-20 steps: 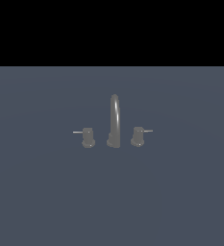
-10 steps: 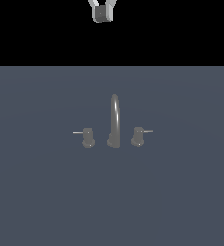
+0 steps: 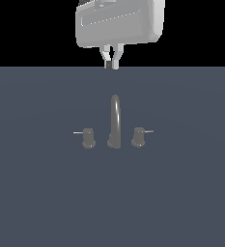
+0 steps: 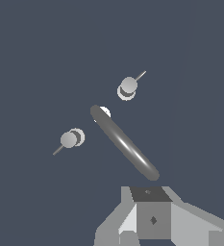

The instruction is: Turn on the faucet by rotating a designated handle.

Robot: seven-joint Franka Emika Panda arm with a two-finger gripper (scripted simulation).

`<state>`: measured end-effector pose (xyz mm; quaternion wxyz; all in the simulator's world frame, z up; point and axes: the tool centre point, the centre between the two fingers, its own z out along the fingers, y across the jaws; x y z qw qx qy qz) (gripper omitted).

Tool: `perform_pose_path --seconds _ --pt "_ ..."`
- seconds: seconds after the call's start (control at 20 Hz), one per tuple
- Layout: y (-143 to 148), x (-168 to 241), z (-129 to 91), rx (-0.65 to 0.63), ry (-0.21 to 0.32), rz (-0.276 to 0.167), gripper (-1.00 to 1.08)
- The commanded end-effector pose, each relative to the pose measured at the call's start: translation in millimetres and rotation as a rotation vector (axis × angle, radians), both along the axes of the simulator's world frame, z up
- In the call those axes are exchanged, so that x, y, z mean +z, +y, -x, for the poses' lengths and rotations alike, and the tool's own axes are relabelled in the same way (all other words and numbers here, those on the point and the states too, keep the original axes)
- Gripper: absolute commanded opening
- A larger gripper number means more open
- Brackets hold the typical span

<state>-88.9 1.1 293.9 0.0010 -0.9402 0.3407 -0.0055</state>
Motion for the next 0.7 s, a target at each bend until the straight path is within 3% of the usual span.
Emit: perform_pose_path --seconds 0.0,0.65 --pt "-5 -18 -13 -0.064 0.0 -0.001 -1.0" --pt "-46 -110 -76 -0.39 0.004 -0.003 -1.0"
